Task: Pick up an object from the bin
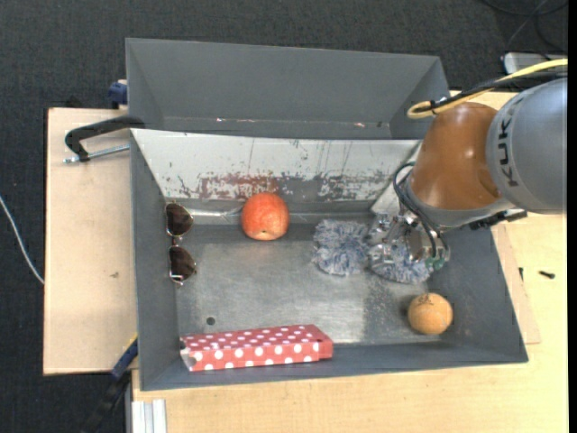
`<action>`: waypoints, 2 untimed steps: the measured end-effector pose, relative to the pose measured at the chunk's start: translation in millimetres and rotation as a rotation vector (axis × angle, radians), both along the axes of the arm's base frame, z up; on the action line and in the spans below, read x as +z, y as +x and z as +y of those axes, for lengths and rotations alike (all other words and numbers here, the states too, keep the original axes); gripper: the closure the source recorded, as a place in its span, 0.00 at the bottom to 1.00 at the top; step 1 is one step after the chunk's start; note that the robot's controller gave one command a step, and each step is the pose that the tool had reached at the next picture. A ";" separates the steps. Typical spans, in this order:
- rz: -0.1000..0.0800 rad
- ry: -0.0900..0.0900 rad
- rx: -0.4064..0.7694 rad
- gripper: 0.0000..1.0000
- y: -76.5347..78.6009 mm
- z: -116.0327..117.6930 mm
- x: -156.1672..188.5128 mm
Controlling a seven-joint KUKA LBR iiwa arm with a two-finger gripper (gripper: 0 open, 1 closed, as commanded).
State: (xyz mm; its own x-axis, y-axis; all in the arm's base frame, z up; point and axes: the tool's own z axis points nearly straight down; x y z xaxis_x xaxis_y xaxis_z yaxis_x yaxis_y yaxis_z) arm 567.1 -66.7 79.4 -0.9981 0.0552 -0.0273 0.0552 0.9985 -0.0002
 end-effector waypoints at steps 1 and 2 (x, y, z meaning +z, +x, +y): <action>0.000 0.000 0.000 1.00 0.0 0.1 0.0; 0.014 -0.003 0.238 1.00 18.1 25.3 141.7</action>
Offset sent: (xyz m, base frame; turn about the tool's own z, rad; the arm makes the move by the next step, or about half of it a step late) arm 0.0152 0.0245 0.1371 -0.2382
